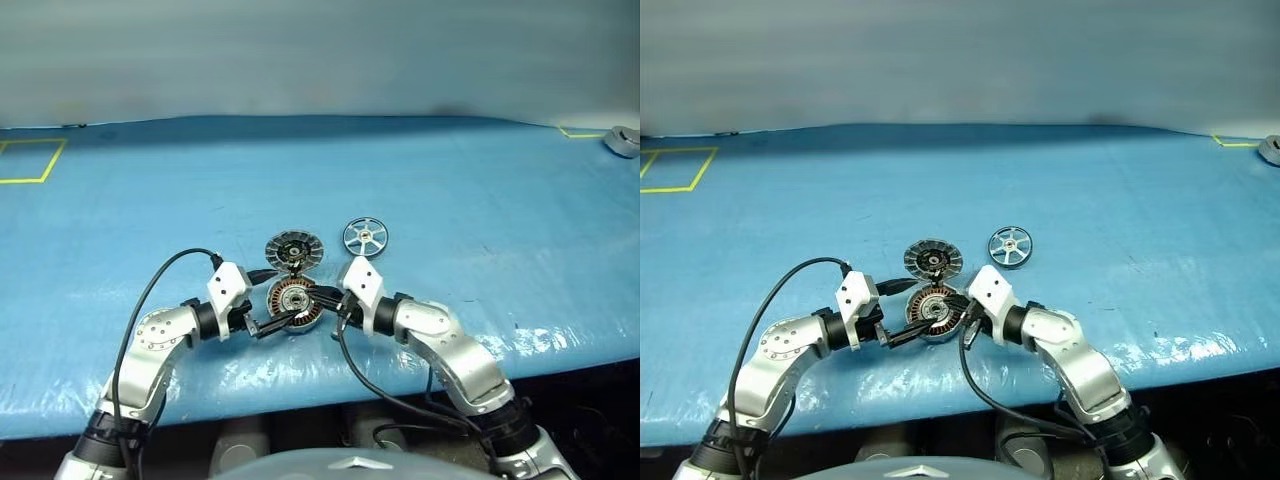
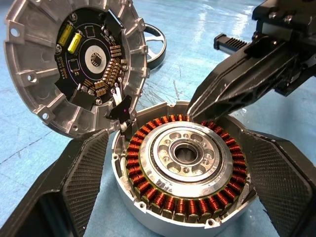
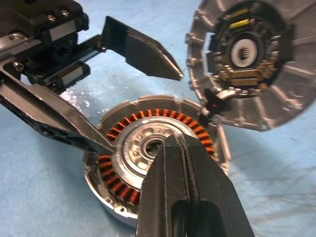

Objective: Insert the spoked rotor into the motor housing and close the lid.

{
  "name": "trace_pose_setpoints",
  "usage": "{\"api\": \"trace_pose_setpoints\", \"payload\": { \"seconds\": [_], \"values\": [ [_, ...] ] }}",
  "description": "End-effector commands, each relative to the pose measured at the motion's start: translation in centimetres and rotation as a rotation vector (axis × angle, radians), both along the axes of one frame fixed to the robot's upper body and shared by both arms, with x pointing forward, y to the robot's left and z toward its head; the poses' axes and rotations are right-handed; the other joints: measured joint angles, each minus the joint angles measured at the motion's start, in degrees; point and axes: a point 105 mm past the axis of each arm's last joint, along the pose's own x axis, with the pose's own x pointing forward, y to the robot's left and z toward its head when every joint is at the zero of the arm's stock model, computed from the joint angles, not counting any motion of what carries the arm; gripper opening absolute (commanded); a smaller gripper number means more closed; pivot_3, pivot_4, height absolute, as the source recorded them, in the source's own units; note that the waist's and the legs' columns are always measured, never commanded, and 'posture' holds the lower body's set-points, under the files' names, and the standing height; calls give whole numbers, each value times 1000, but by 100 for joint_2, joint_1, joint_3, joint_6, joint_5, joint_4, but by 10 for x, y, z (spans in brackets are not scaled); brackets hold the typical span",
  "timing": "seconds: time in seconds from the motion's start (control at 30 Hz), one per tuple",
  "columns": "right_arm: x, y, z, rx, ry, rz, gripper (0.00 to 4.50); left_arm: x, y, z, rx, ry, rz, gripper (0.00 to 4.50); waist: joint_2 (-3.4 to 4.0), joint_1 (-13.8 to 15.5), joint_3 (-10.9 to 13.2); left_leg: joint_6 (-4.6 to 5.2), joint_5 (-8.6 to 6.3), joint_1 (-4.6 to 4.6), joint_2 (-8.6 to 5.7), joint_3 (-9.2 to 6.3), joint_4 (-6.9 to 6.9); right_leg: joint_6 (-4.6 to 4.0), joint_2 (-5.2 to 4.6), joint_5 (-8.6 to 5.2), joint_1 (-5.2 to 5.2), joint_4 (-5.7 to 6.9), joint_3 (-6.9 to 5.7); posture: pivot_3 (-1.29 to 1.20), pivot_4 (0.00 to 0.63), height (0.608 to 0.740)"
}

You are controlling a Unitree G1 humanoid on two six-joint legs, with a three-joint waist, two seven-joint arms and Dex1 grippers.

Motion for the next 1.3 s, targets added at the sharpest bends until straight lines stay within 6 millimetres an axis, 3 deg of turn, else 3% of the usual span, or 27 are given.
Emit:
{"api": "trace_pose_setpoints", "payload": {
  "seconds": [0.03,0.2,0.43,0.57,0.7,0.8,1.0,1.3],
  "values": [
    [1,-13,17,10,-51,-48,23,-2,-1,5,-15,-23,-11,4500,-1,4,1,0,0,0,0,0,1,0,0,0,1,0,0,0,150,740],
    [3,-24,26,-51,-92,-47,23,-5,0,4,-13,-15,-11,4500,-1,6,2,0,0,1,1,0,4,0,5,0,1,1,0,0,150,740],
    [32,-47,35,-254,-220,-108,23,-5,-3,4,-15,-14,-25,4500,-2,16,5,0,0,1,-1,3,14,3,4,2,4,1,2,0,150,740],
    [52,-54,53,-353,-290,-120,23,-5,-5,4,-18,-17,-29,4500,0,13,8,0,0,0,-3,3,12,-10,7,9,2,2,1,0,150,740],
    [70,-57,63,-437,-248,-125,23,-4,-7,4,-23,-21,-30,4500,2,16,17,0,0,1,-5,6,16,-19,7,18,3,4,3,0,150,740],
    [85,-60,65,-501,-225,-156,615,-3,-9,4,-33,-23,-26,4500,3,20,18,0,0,0,-5,5,15,-23,9,20,5,4,0,0,150,740],
    [104,-69,55,-622,-187,-173,2545,-5,-12,1,-43,-19,-19,4500,3,42,19,4,-2,-22,-13,16,16,-23,5,21,-11,1,1,0,150,740],
    [125,-80,47,-594,-37,-341,2545,-7,-13,-3,-52,-8,-3,4500,5,27,20,4,-2,-64,-11,22,39,13,8,46,-49,11,3,0,150,740]
  ]
}}
